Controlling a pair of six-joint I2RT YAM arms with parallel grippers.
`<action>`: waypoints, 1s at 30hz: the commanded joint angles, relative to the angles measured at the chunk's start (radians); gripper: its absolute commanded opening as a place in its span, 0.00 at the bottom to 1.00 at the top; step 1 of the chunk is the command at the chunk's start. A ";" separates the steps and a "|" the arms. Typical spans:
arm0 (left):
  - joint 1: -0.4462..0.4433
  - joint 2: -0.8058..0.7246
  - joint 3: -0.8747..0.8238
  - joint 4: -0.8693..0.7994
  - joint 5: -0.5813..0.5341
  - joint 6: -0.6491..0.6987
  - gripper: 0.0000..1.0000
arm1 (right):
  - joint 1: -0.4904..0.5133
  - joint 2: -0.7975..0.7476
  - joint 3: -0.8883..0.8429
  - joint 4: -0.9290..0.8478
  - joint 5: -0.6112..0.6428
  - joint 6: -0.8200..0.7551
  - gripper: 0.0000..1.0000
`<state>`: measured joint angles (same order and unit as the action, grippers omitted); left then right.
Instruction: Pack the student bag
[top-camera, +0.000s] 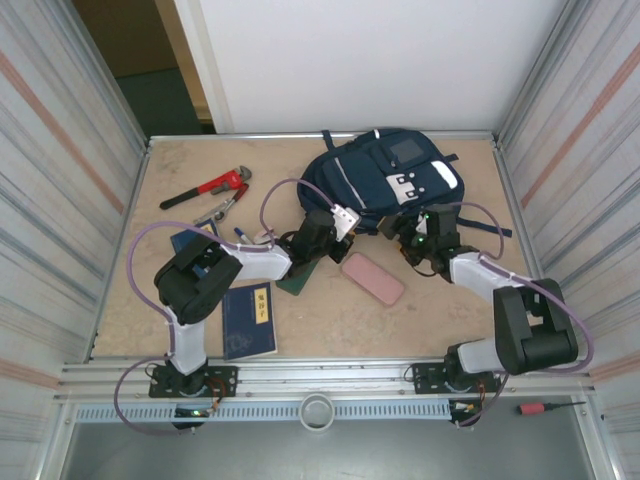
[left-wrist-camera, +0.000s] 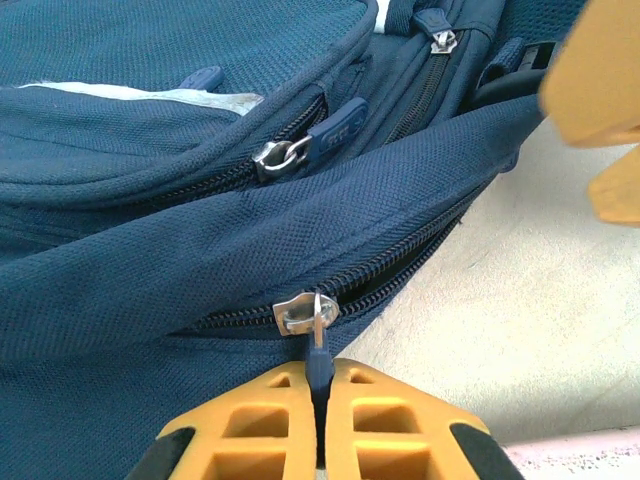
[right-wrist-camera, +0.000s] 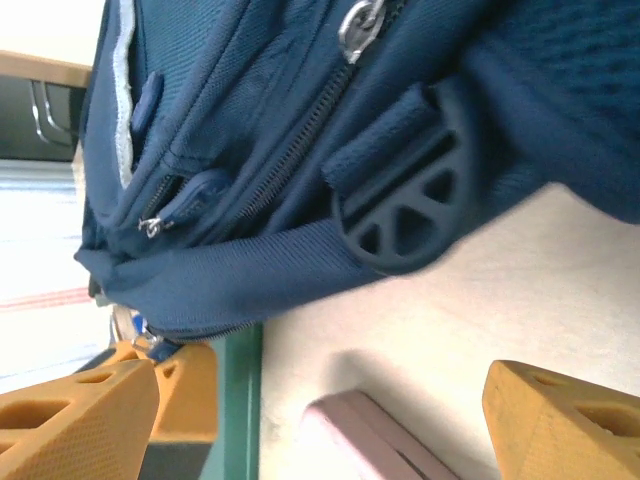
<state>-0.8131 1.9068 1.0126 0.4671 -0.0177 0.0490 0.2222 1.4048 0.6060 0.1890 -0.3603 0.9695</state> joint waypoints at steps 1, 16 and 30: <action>-0.006 0.005 0.014 0.026 0.018 0.025 0.00 | 0.021 0.082 0.048 0.126 0.098 0.088 0.82; 0.110 -0.088 -0.044 -0.053 -0.107 0.061 0.00 | -0.085 0.086 0.093 0.075 0.040 -0.035 0.03; 0.120 -0.039 0.101 -0.163 0.001 0.089 0.00 | -0.276 0.126 0.229 -0.045 -0.175 -0.127 0.08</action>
<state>-0.6792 1.8668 1.0569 0.3332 -0.0448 0.1120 -0.0132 1.5185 0.7506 0.1242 -0.5087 0.8875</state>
